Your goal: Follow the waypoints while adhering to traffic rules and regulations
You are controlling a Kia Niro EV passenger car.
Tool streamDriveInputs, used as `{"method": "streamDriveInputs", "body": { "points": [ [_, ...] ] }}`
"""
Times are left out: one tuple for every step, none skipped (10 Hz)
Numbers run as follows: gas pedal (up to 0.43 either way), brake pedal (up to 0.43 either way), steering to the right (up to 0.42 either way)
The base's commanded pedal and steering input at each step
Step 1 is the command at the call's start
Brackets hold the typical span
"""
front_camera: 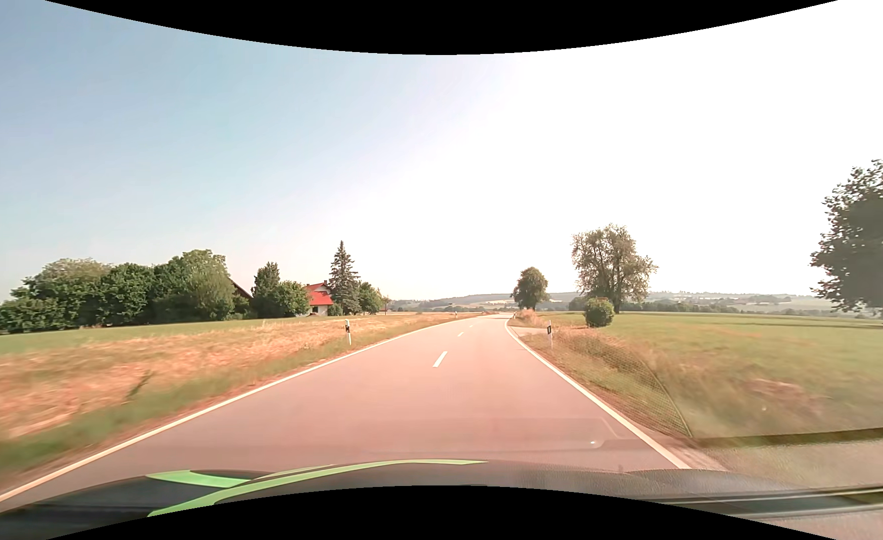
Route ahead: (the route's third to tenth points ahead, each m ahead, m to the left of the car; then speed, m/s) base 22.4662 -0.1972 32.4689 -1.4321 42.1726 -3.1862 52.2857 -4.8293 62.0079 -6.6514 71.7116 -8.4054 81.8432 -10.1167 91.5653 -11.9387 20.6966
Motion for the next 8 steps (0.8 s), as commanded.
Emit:
{"method": "streamDriveInputs", "body": {
  "points": [
    [0.177, 0.000, 0.025],
    [0.177, 0.000, 0.033],
    [0.177, 0.000, 0.034],
    [0.177, 0.000, 0.034],
    [0.177, 0.000, 0.034],
    [0.177, 0.000, 0.033],
    [0.177, 0.000, 0.030],
    [0.177, 0.000, 0.026]
  ]
}}
